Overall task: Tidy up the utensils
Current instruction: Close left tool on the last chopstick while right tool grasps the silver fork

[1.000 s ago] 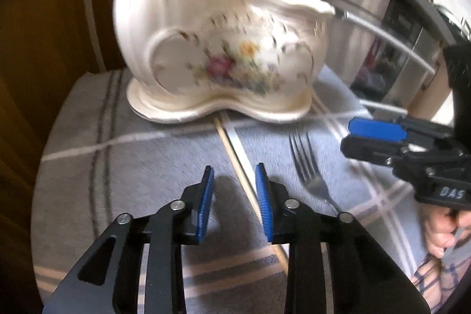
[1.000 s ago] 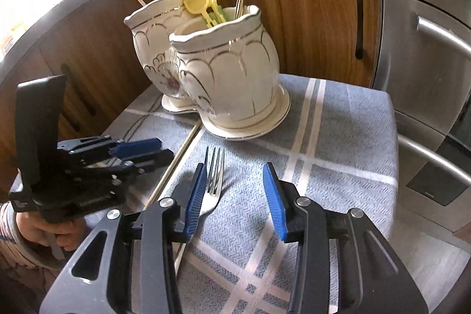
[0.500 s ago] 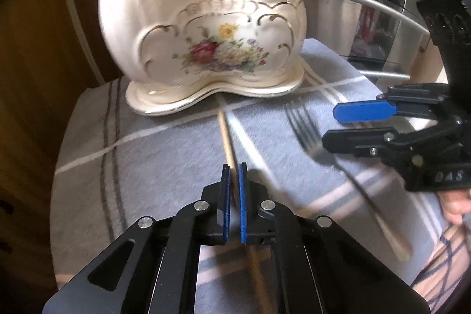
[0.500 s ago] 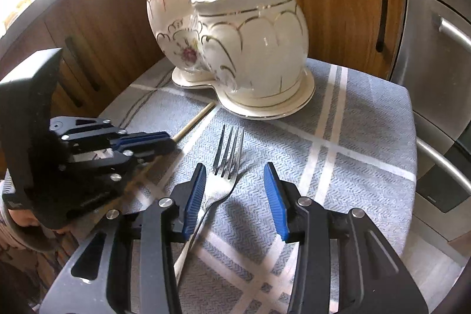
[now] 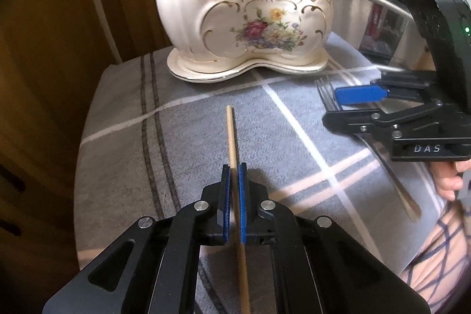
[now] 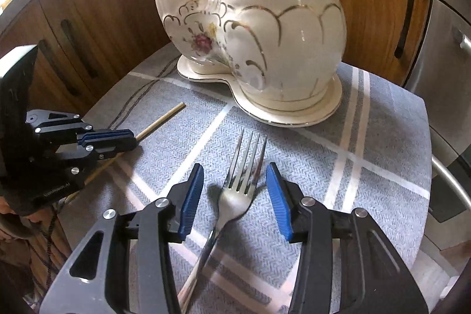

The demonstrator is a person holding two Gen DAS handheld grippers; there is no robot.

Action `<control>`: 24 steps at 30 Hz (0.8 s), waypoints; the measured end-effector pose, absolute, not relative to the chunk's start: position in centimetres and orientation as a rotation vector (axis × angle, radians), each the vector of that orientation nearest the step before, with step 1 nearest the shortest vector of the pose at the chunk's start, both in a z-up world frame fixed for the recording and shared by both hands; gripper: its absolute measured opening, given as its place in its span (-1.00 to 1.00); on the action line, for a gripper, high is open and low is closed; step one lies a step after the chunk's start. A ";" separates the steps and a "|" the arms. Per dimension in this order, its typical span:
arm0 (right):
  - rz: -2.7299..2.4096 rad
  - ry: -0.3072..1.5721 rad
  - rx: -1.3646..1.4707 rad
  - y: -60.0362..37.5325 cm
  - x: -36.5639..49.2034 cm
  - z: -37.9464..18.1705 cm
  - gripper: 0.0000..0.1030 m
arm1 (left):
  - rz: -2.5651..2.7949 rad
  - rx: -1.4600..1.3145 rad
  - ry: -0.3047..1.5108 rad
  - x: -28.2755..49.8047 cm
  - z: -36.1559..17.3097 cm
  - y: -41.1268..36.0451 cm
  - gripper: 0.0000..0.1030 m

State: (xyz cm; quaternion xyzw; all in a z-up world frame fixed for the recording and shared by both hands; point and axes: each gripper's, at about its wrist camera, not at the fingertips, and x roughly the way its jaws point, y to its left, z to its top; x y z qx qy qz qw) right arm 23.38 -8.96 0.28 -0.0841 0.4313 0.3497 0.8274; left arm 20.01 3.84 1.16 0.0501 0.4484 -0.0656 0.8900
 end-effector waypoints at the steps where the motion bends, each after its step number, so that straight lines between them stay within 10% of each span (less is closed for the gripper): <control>1: 0.738 0.912 -0.185 -8.8 23.4 0.2 -0.14 | -0.135 0.117 0.936 20.1 1.2 3.7 -0.78; 11: 0.737 0.887 -0.118 -9.0 23.6 0.5 -0.88 | -0.141 0.190 0.973 20.8 1.3 3.1 -0.54; 24: 0.780 0.856 -0.045 -12.2 22.7 2.6 -0.97 | -0.208 0.186 1.077 22.7 1.6 3.5 -0.53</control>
